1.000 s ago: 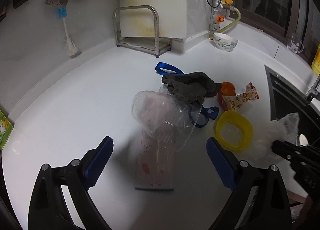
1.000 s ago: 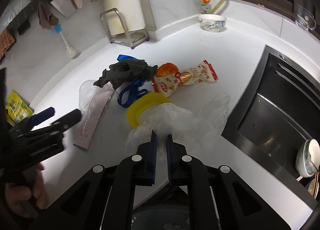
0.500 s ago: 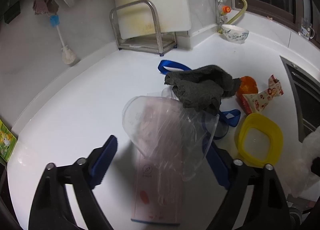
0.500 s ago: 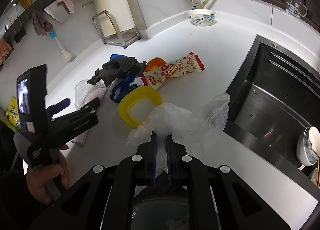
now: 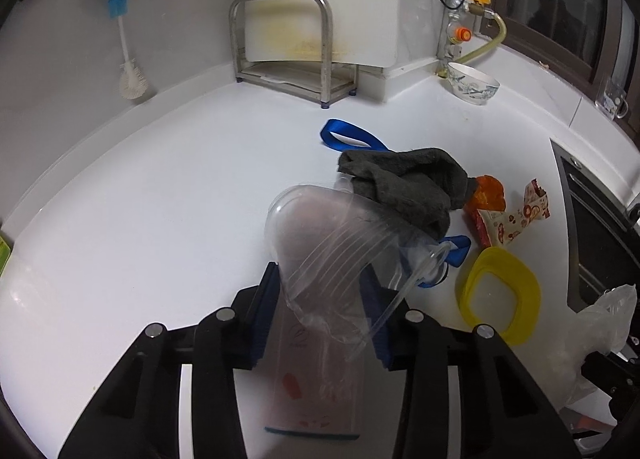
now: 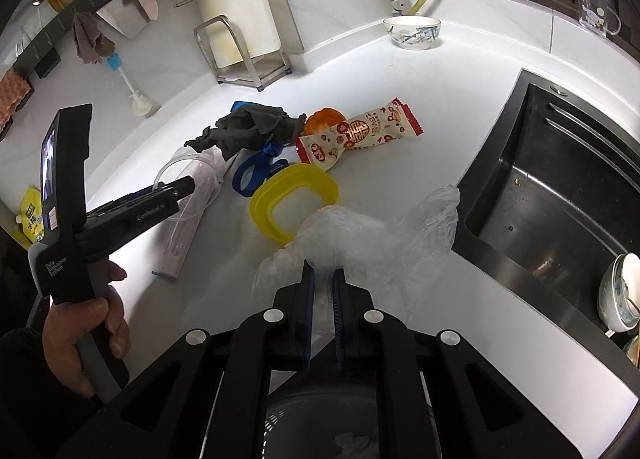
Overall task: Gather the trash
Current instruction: 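Carry the bag and cup over the bin and open both tools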
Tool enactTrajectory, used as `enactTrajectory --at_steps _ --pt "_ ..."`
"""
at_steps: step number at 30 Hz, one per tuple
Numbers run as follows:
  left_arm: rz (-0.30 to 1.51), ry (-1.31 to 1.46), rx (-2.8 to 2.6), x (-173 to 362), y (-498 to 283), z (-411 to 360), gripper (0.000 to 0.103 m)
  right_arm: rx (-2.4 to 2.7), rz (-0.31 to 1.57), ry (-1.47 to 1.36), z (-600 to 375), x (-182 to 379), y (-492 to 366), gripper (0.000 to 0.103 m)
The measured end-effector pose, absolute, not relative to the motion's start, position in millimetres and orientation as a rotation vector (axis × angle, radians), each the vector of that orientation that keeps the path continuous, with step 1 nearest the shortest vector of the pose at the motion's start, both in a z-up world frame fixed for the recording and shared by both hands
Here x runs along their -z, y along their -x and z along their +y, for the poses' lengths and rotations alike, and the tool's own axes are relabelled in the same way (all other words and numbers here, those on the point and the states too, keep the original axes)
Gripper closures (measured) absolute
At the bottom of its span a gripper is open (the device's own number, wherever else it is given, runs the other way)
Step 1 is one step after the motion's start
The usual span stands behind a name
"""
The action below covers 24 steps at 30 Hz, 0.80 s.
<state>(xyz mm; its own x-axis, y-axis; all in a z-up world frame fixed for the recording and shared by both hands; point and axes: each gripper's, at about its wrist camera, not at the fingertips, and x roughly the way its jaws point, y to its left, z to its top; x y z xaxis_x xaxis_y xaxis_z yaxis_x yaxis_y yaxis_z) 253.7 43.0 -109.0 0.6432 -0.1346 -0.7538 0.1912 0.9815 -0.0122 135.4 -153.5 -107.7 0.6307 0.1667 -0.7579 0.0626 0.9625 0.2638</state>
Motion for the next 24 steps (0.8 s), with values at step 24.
enactTrajectory --at_steps 24 --pt "0.787 0.046 -0.155 35 -95 59 0.063 -0.412 0.862 -0.091 -179 68 -80 0.094"
